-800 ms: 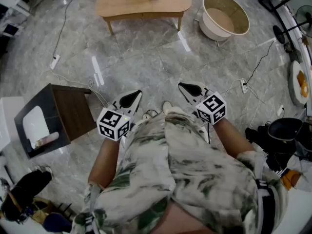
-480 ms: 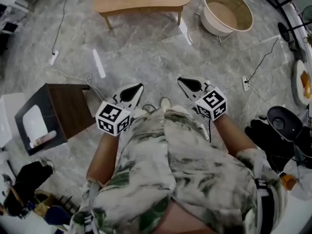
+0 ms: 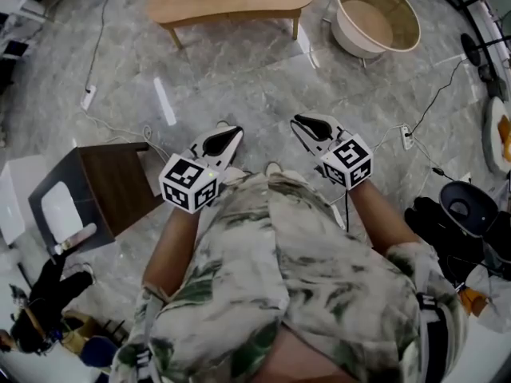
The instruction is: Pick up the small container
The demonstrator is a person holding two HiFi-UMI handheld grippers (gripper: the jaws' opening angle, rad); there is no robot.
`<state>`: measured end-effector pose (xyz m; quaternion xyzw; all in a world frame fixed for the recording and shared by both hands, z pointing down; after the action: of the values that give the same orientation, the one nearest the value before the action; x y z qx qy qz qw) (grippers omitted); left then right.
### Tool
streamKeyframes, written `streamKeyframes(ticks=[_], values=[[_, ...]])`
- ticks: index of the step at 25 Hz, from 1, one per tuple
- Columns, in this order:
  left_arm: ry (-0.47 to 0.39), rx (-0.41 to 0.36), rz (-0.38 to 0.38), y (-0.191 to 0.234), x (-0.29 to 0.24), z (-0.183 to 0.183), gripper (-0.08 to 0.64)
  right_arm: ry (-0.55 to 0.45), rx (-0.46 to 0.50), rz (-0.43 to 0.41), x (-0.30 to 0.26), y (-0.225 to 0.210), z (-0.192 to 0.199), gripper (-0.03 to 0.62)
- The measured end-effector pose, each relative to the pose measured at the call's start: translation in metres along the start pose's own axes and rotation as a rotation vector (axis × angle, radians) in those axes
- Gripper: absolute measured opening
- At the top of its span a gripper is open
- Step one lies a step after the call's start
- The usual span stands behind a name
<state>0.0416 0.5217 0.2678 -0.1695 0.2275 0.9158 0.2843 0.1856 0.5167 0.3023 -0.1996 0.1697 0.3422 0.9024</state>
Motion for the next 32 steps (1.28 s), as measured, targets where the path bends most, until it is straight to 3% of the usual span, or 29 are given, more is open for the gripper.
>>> streamKeyframes(ticks=[2, 7, 21, 27, 32], values=[[-0.005, 0.004, 0.008, 0.021, -0.004, -0.006, 0.021, 0.008, -0.006, 0.017, -0.017, -0.01, -0.002, 0.099], [0.0, 0.017, 0.057, 0.105, -0.025, -0.022, 0.023, 0.035, -0.018, 0.063, -0.087, -0.043, -0.027, 0.101], [0.028, -0.03, 0.206, 0.338, -0.042, -0.096, 0.021, 0.075, -0.038, 0.174, -0.298, -0.112, -0.143, 0.098], [0.033, -0.031, 0.224, 0.349, -0.046, -0.104, 0.021, 0.061, -0.026, 0.195, -0.312, -0.128, -0.16, 0.12], [0.038, -0.023, 0.232, 0.366, -0.064, -0.116, 0.021, 0.049, -0.032, 0.217, -0.329, -0.167, -0.172, 0.142]])
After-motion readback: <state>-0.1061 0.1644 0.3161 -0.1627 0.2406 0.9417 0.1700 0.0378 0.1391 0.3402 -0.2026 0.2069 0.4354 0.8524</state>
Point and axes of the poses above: the fingertips, and each gripper's own axes: x backward along the fingers, y to its left, z out of its underside, the point moved 2 cm from there along x, backward along the fingers, and after that the axes turned 1 degree about -x, right-handed, at the moved point
